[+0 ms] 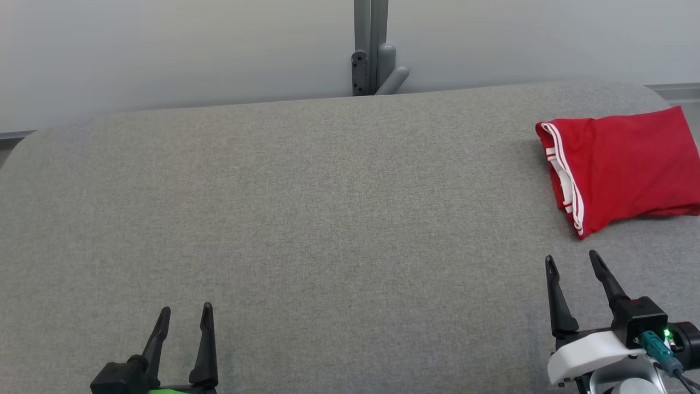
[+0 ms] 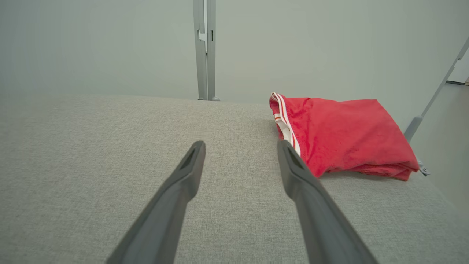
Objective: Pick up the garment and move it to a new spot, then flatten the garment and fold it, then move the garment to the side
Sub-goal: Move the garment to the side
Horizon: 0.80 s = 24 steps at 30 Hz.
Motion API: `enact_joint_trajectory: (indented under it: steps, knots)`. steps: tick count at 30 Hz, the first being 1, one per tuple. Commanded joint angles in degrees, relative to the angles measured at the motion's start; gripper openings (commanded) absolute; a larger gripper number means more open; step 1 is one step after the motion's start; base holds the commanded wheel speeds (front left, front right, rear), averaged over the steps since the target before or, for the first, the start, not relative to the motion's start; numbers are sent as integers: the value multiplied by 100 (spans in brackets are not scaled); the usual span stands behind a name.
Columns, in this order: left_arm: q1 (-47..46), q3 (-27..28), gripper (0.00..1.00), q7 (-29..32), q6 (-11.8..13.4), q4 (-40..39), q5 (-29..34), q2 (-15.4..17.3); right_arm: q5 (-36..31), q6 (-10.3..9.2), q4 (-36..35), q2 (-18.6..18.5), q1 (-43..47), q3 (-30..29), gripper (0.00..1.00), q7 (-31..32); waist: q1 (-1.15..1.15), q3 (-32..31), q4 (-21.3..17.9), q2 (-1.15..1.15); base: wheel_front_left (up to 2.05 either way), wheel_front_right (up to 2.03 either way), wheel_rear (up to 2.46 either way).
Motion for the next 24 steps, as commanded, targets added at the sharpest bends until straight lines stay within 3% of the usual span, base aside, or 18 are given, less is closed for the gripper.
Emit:
enact_joint_trajectory:
  steps: [1,24]
  knots:
    - [-52,-11,100,-16,-16,0,-20,49,-1,-11,31,-9,39,-12,100,-14,0,0,0,5,0,0,0]
    - [-70,-26,100,-16,-17,4,4,108,-6,-11,253,-10,-90,-47,100,-14,0,1,3,5,0,0,0]
